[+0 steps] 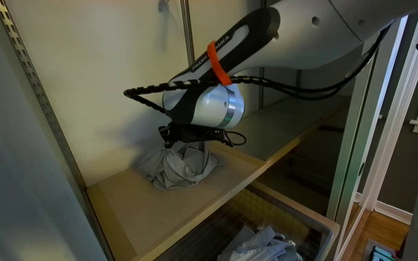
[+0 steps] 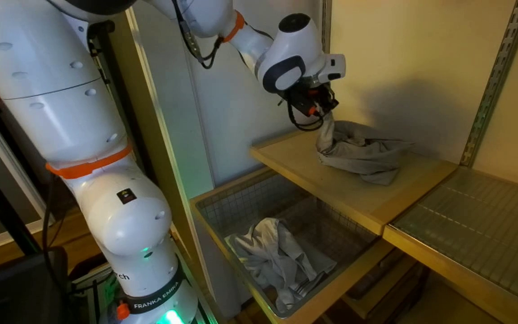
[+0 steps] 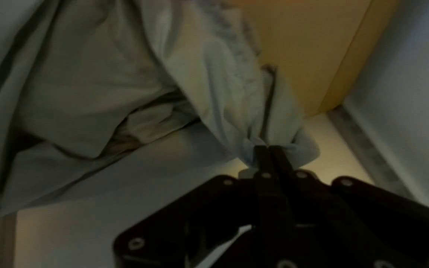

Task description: Fold the grey cloth and put it in the open drawer.

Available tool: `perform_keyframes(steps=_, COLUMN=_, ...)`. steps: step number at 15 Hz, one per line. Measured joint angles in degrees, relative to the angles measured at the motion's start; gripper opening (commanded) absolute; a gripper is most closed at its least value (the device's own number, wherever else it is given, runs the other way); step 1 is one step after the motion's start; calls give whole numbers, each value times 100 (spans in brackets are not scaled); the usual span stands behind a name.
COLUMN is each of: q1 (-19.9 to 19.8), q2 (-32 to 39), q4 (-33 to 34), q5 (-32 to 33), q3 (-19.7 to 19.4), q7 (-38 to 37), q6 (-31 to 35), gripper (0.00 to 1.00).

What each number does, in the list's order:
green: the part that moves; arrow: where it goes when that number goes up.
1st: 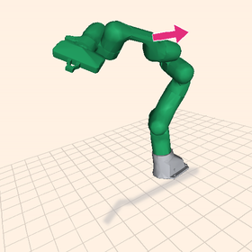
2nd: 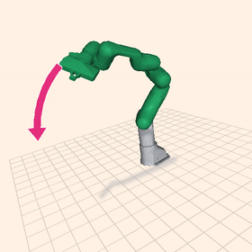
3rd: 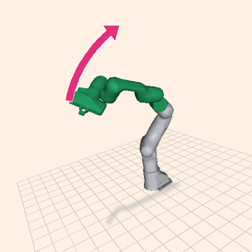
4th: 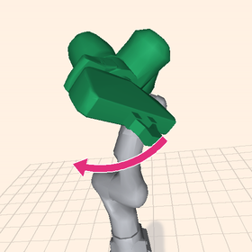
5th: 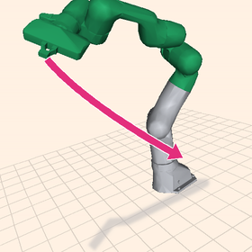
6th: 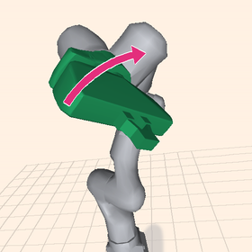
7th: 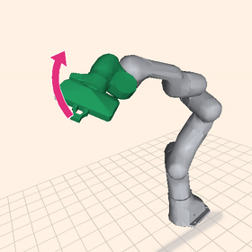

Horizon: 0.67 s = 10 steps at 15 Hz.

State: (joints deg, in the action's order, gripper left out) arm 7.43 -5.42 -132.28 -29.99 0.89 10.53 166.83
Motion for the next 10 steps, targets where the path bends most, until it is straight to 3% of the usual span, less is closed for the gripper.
perform_keyframes(steps=6, q1=-274, q2=1189, q4=157, q5=222, q3=-201, q7=-100, q6=2632, gripper=1)
perform_keyframes(steps=10, q1=-208, q2=2026, q4=280, q5=140, q3=-559, q7=108, q6=3361, gripper=1)
